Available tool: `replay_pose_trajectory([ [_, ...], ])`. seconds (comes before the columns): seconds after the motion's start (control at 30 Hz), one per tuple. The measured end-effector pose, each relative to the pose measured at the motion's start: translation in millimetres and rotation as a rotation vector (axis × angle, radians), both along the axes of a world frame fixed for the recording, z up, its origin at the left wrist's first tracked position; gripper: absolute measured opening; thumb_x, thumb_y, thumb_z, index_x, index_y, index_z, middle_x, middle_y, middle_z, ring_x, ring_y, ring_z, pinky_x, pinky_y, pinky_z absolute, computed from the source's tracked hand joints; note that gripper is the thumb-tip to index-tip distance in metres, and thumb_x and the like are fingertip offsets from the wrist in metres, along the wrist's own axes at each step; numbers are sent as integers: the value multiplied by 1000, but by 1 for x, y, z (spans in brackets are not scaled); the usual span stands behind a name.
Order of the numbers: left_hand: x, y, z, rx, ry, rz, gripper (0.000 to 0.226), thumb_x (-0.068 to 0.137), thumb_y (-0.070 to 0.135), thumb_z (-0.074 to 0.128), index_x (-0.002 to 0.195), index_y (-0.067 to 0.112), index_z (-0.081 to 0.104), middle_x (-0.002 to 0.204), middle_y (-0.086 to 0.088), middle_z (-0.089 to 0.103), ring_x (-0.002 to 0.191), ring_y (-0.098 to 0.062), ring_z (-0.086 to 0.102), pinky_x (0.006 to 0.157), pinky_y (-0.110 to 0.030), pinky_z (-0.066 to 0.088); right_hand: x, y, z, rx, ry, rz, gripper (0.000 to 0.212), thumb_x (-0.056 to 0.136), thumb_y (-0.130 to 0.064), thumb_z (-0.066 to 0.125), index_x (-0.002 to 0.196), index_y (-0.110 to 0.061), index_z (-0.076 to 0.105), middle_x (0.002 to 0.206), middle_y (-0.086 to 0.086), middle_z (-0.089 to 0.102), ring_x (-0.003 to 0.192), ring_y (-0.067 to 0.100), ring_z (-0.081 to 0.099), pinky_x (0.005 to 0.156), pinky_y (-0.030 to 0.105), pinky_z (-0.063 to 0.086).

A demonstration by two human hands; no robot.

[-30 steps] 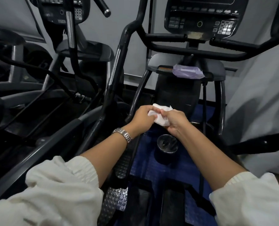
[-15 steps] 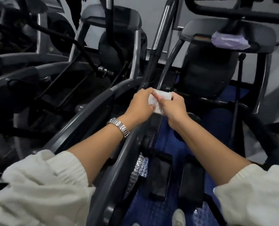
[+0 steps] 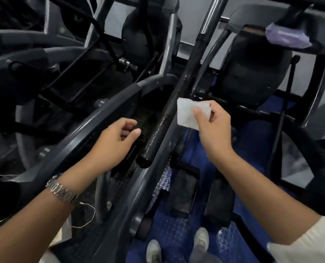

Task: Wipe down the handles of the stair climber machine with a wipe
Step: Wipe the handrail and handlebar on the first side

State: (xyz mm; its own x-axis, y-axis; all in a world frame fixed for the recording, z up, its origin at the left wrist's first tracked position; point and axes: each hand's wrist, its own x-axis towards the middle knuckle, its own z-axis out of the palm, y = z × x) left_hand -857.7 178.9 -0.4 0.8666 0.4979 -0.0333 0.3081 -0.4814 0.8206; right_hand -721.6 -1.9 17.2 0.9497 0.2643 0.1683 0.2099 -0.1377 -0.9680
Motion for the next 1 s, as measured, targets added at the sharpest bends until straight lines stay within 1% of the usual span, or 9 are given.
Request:
replay_pose_trajectory([
  [0.07,-15,-2,-8,-34,67,8,21,97,26,48,115,24,58,99,5,64,90,-8,60,84,-23,47,-22,6,-2,22,-252,85,16,90,-1,56,91,-13,66,87,-6,65,82,3,59,75,21,46],
  [0.17,-22,-2,-20,-70,50,60,25,100,21,39,114,26,59,108,-1,65,103,-20,60,96,-39,46,-57,18,-30,-67,-514,432,35,82,11,51,111,-2,67,116,7,68,113,16,62,98,37,48],
  [0.23,-23,-1,-24,-104,27,102,26,100,19,37,113,27,59,111,2,63,107,-18,58,98,-41,45,-76,22,-56,-252,-699,655,43,78,6,53,119,-1,64,127,11,62,125,25,53,109,43,38],
  [0.3,-24,-2,-24,-149,20,116,27,101,19,34,113,28,57,112,3,61,107,-15,58,95,-36,47,-84,22,-72,-361,-834,754,36,83,-6,60,119,-2,65,132,10,59,134,25,43,114,43,29],
  [0.37,-25,-3,-26,-154,-3,112,28,101,21,34,114,29,58,113,3,61,105,-15,59,95,-38,48,-86,23,-73,-382,-835,758,36,93,-28,56,117,-3,67,133,8,58,137,22,39,116,42,26],
  [0.43,-24,-5,-28,-154,-8,97,29,101,22,33,116,28,58,114,4,61,108,-15,58,97,-42,47,-85,22,-71,-377,-843,746,41,97,-35,48,116,-4,68,132,7,58,136,21,40,116,41,26],
  [0.6,-20,-15,-30,-107,-40,54,29,101,19,35,117,22,59,110,7,64,106,-5,57,95,-28,45,-58,24,-69,-315,-797,572,31,93,-20,57,119,-5,66,128,7,61,128,21,51,109,43,37],
  [0.8,-21,-17,-28,-28,-41,16,33,102,20,35,127,21,55,123,9,60,115,0,52,95,-14,38,-41,37,-65,-362,-665,543,31,94,-22,55,121,-9,65,128,3,62,132,18,46,114,41,32],
  [1.0,-29,-17,-25,66,-9,21,39,101,27,36,137,19,47,137,7,51,125,-3,44,102,-19,32,-25,17,-69,-279,-643,590,34,91,-16,60,124,-5,60,130,5,58,131,22,47,109,45,38],
])
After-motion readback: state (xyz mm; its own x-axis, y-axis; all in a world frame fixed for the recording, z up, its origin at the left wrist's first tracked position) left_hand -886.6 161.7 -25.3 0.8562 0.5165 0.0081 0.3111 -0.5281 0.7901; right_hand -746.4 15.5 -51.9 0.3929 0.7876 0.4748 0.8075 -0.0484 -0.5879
